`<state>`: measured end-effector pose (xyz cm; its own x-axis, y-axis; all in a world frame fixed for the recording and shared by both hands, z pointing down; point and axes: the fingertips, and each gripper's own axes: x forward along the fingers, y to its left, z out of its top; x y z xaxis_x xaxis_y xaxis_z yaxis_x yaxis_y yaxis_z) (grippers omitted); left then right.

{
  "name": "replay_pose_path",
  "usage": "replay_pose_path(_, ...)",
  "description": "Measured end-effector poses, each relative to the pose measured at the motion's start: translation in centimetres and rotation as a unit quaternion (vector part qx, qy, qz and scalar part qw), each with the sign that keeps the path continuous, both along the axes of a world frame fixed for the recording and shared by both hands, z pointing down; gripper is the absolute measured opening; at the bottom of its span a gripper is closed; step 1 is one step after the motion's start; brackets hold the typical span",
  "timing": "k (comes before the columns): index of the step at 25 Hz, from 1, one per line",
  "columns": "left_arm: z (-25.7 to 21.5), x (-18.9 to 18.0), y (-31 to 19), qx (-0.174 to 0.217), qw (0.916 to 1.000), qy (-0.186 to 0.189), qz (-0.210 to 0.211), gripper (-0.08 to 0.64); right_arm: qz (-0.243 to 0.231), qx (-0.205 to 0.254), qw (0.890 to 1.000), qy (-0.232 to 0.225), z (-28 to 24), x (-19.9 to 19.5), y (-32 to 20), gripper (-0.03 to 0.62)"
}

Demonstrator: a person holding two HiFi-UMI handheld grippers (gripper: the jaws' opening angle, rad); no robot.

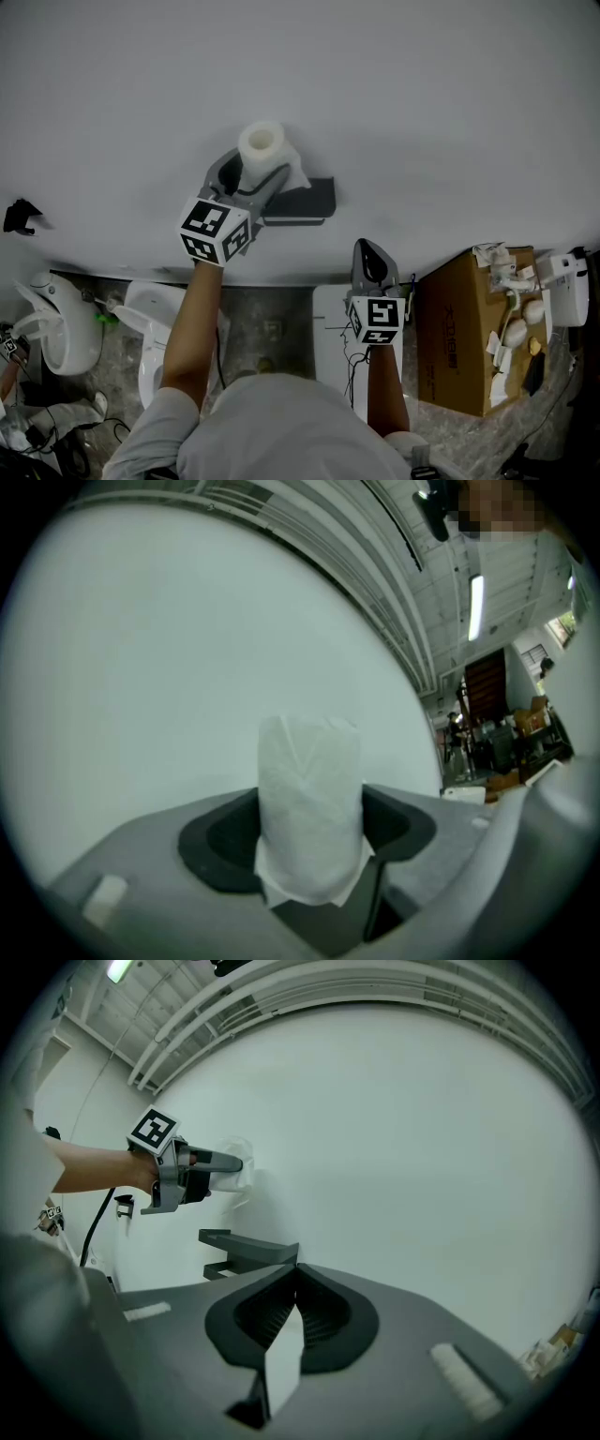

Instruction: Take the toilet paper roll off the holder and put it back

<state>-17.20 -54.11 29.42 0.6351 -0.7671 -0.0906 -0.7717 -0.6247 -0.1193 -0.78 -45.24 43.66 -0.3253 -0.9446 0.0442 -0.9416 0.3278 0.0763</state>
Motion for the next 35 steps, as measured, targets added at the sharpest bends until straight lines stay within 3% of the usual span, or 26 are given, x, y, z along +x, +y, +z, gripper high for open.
replay_pose_path(20, -6.3, -1.2, 0.6, 0.047, 0.9987, -0.006, -0.015, 0.311, 0.002, -0.001, 1.0, -0.001, 0.1, -0.5, 1.9, 0.002)
replay_pose_path(35, -6.0, -0.7, 0.6, 0.046, 0.9987, -0.011, -0.016, 0.311, 0.007, 0.002, 1.0, -0.006, -0.1, -0.1, 1.8, 0.002)
